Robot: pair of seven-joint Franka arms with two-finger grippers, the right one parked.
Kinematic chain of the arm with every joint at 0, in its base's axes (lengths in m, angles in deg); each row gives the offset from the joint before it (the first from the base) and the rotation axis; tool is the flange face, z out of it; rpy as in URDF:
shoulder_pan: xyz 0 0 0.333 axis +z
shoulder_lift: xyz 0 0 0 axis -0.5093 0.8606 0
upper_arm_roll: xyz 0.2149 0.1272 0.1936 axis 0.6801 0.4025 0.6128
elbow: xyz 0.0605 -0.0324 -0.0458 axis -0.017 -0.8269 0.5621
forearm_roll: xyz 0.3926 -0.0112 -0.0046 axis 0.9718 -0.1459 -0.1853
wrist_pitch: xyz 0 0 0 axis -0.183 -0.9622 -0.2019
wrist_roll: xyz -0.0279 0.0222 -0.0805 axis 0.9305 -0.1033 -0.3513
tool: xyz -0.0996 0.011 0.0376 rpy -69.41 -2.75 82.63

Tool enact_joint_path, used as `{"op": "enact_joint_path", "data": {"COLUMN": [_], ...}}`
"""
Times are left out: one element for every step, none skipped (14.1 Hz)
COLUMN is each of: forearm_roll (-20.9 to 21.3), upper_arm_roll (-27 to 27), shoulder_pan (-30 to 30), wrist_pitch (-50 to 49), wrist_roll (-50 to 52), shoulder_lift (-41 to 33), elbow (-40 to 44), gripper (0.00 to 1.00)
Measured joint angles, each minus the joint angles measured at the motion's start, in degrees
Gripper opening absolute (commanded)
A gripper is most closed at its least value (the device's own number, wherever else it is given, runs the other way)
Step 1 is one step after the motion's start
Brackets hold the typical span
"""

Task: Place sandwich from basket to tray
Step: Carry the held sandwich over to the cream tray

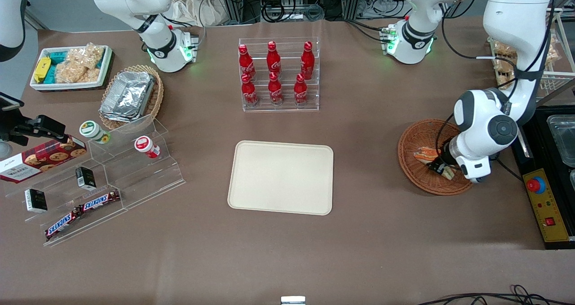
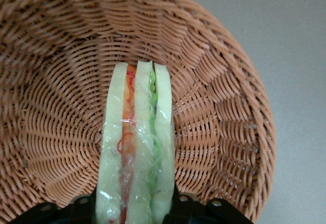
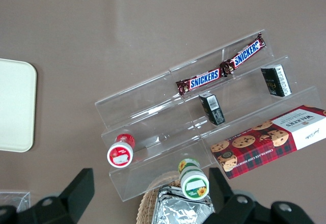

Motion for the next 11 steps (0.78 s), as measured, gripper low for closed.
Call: {"op": "enact_joint_path", "data": {"forearm_roll": [0.0, 0.0, 0.0, -0.5, -1.6, -2.8, -3.3, -3.3, -3.3, -3.3, -3.3], "upper_arm_roll": [0.0, -0.1, -0.3, -1.0, -2.8, -5.5, -8.9, -12.3, -15.5, -17.9, -19.4], "shoulder_pan": [0.0, 0.0, 0.0, -0.3, -0.8, -1.8, -3.2, -4.9, -6.7, -8.4, -10.2], "wrist_pitch": [-2.1, -5.4, -9.8, -15.0, -19.8, -23.0, -24.5, -24.6, -24.1, -23.4, -22.4], "wrist_roll": [0.0, 0.0, 0.0, -0.2, -0.4, -0.4, -0.3, -0.4, -1.5, -4.1, -6.7], "shoulder_lift": [-1.0, -2.6, -4.7, -7.0, -9.1, -10.4, -10.8, -10.2, -8.6, -5.9, -2.5], "elbow": [0.6, 1.9, 3.8, 6.3, 9.1, 11.9, 14.2, 15.8, 17.4, 19.4, 21.9], "gripper": [0.0, 0.0, 0.0, 0.0, 0.0, 0.0, 0.0, 0.0, 0.0, 0.0, 0.0]}}
